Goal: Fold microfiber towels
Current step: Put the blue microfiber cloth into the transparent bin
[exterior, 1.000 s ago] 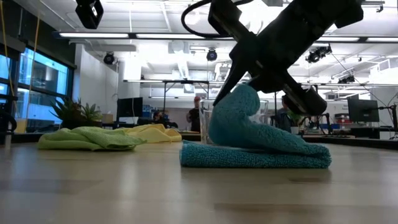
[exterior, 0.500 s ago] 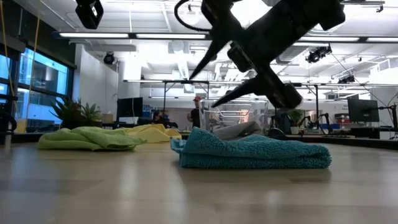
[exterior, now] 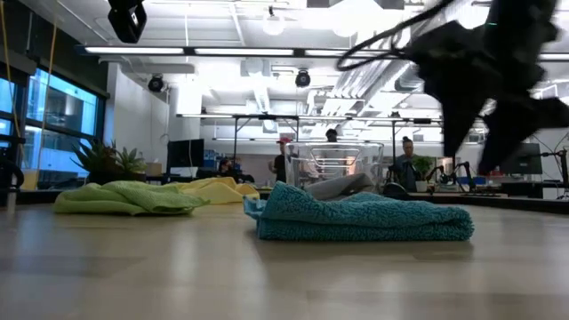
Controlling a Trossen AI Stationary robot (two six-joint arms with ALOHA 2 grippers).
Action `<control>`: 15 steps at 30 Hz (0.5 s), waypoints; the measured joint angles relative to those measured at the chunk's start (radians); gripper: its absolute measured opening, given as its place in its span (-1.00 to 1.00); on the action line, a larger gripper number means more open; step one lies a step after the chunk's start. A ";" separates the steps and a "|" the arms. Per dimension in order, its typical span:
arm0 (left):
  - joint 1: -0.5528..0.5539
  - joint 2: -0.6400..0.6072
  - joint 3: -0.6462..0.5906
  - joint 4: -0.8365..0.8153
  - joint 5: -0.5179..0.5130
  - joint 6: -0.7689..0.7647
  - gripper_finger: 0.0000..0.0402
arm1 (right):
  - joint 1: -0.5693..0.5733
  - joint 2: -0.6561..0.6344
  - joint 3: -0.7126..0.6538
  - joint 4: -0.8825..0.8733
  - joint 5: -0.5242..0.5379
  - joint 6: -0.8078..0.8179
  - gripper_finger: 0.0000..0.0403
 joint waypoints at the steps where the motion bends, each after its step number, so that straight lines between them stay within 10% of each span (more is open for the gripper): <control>1: 0.000 0.000 0.000 0.000 -0.006 0.000 -0.36 | 0.014 -0.020 -0.035 0.055 0.004 0.031 0.14; 7: 0.000 0.000 0.000 0.000 -0.015 0.000 -0.36 | 0.051 -0.081 -0.229 0.458 0.042 0.104 0.15; 15: 0.000 0.000 0.000 0.000 -0.040 -0.045 -0.36 | -0.005 -0.081 -0.236 0.534 -0.014 -0.062 0.36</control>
